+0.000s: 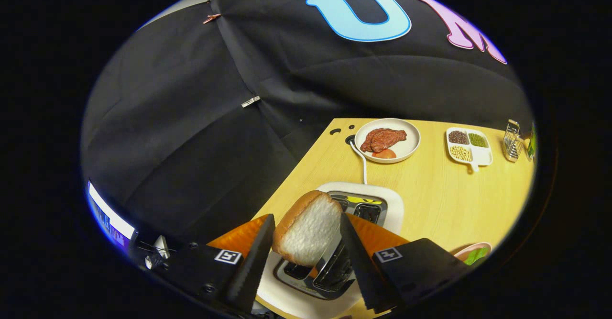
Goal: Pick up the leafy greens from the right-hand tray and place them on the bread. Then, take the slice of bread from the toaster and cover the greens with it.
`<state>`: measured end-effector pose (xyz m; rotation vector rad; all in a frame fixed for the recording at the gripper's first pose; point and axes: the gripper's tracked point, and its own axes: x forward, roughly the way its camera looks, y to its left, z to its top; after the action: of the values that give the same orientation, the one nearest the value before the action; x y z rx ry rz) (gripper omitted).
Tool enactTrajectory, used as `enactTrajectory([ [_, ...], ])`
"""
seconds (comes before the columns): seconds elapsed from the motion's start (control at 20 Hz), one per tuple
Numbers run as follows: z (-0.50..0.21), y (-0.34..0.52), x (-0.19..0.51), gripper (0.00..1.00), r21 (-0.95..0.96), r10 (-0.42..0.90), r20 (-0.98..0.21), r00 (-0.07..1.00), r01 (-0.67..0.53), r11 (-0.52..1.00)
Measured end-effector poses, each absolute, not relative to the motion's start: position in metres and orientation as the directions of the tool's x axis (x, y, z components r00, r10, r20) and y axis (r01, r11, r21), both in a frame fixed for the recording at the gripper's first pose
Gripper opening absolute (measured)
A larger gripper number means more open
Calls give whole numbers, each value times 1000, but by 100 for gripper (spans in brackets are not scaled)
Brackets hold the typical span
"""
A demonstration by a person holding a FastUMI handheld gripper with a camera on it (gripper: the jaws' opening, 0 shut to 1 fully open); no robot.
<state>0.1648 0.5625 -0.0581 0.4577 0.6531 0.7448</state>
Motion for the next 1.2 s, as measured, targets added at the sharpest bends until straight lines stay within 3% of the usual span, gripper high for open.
enactTrajectory([
  [0.15,-58,568,158,51,621,754,-387,530,-455,638],
  [0.35,-62,541,168,12,549,658,-440,611,-397,736],
  [0.85,-27,527,164,8,617,691,-384,613,-387,686],
  [1.2,35,482,164,8,653,714,-251,653,-431,623],
])
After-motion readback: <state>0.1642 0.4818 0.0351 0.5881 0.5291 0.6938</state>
